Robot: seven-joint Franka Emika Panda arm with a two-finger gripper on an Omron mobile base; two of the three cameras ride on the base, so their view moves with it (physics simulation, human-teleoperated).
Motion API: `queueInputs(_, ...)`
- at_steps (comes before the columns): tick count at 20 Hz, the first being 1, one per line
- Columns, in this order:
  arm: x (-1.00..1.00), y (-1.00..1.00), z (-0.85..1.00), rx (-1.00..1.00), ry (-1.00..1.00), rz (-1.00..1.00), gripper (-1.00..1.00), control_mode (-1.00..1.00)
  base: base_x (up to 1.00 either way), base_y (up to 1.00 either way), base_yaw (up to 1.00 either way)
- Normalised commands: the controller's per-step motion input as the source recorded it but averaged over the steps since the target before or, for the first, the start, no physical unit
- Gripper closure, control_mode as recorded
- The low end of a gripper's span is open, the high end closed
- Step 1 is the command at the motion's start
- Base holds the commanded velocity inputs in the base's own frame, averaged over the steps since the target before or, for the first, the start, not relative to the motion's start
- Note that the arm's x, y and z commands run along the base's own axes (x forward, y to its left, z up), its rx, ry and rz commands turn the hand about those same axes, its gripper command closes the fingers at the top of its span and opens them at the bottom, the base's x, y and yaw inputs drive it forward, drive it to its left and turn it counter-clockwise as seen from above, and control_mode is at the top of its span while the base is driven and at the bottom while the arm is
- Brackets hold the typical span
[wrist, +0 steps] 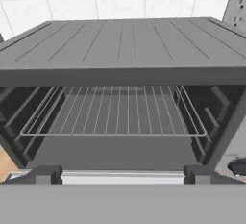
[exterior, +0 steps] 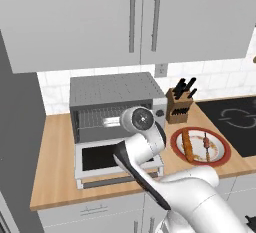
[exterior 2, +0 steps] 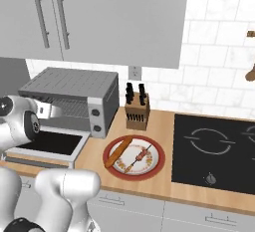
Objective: Pick up the kebab skewer and baguette bread, and place them inside the toaster oven. Close the toaster oven door and start by setting the timer.
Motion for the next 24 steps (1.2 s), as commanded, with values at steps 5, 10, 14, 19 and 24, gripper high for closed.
queueInputs(5,0.33,0.03,-0.26,0.03,-0.12,0.03,-1.00,-1.00,0.00,0.00,0.00)
queueInputs(10,0.43,0.00,-0.01,0.07,-0.05,0.02,-1.00,-1.00,0.00,0.00,0.00)
queueInputs(14,0.23,0.03,0.00,0.06,0.00,0.00,-1.00,-1.00,0.00,0.00,0.00)
queueInputs(19,0.13,0.12,-0.01,0.00,0.00,0.00,-1.00,-1.00,0.00,0.00,0.00)
queueInputs(24,0.27,0.17,-0.01,0.00,0.00,0.00,-1.00,-1.00,0.00,0.00,0.00)
